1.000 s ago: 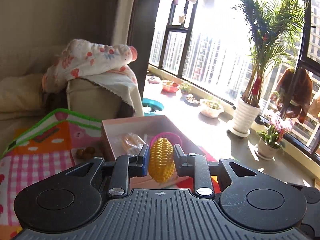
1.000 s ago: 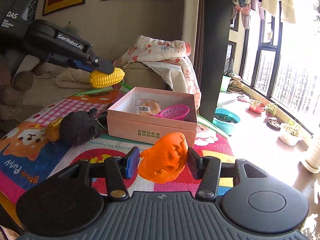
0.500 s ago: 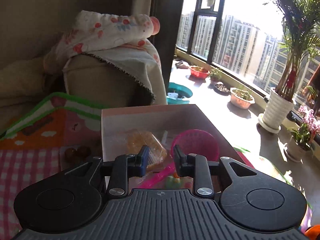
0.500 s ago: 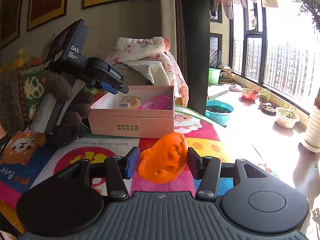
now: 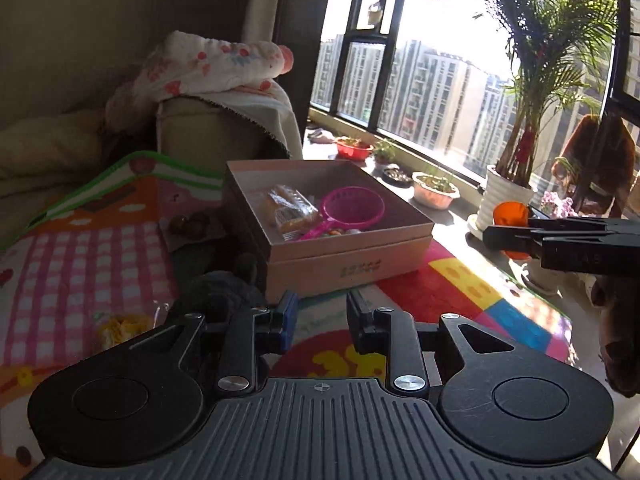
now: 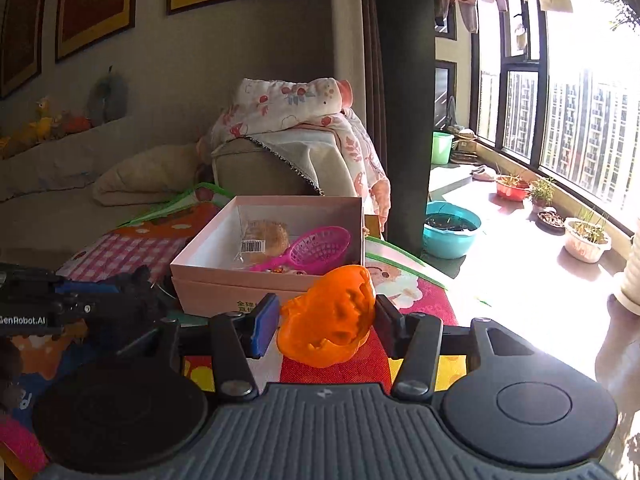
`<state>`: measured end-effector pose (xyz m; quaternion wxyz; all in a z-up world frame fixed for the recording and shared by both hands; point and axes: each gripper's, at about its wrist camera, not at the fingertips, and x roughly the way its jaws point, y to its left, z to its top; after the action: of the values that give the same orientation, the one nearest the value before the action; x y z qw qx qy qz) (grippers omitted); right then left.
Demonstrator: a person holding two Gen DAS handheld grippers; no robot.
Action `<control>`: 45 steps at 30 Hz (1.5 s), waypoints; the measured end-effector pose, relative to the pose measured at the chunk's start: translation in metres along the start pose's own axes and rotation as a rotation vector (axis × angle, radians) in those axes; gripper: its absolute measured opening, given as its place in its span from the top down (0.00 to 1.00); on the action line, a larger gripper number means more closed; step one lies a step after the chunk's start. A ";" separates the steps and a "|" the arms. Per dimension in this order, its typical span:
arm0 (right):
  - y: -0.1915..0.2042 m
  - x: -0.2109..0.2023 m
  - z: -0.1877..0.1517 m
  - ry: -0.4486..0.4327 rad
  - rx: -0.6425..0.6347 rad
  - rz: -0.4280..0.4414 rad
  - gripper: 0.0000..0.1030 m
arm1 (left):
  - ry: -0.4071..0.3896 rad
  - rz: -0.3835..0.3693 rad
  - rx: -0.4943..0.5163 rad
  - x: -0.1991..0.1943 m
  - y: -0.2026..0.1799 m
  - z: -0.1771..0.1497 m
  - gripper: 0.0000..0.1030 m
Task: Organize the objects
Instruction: 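Drop the corn into the pink box with the left tool while the right tool drops the cup in, then move the right tool toward the wrapped bread bun with yellow label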
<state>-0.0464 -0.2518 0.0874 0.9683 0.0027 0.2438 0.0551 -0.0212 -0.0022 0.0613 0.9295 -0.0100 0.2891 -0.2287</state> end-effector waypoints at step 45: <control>0.021 0.115 -0.042 0.190 0.163 0.034 0.02 | 0.302 -0.109 0.015 0.152 0.118 0.067 0.65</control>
<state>0.0323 -0.2199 -0.0031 0.9363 0.0801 0.3381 0.0513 0.1758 0.0301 0.0182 0.8618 0.0159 0.4228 -0.2798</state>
